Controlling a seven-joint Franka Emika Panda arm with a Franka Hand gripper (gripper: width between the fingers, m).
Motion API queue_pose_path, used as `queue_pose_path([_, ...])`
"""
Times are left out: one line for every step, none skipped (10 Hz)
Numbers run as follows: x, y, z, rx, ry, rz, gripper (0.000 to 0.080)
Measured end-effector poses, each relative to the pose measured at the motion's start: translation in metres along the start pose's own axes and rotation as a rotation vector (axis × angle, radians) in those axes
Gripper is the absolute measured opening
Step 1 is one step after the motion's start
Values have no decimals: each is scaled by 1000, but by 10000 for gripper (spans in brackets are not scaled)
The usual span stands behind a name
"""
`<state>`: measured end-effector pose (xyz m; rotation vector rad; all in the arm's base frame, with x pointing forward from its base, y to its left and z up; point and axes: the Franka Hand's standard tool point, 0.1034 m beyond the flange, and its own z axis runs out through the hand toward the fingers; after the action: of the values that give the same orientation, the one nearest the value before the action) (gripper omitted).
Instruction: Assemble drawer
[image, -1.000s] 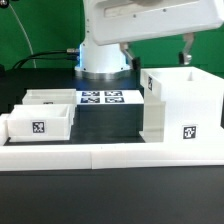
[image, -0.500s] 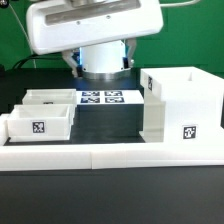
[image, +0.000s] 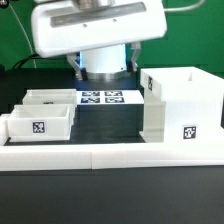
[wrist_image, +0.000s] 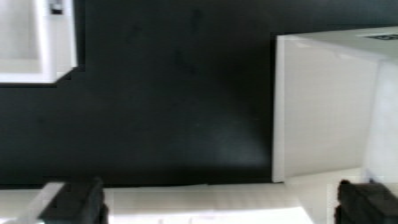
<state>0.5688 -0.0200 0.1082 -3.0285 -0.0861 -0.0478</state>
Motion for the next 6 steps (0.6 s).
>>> queue_pose_path([-11,4,9,-17,7,25,649])
queue_pose_path([-21,9,15,-20,-7,35,649])
queue_pose_path([-26,18,18,-28,1,9,649])
queue_pose_path([-35,32,21,-31,-4,-11,649])
queue_pose_path([-39,44,21,-27,-4,-20,649])
queue_pose_path([-41,50,22,-26,-5,-35,649])
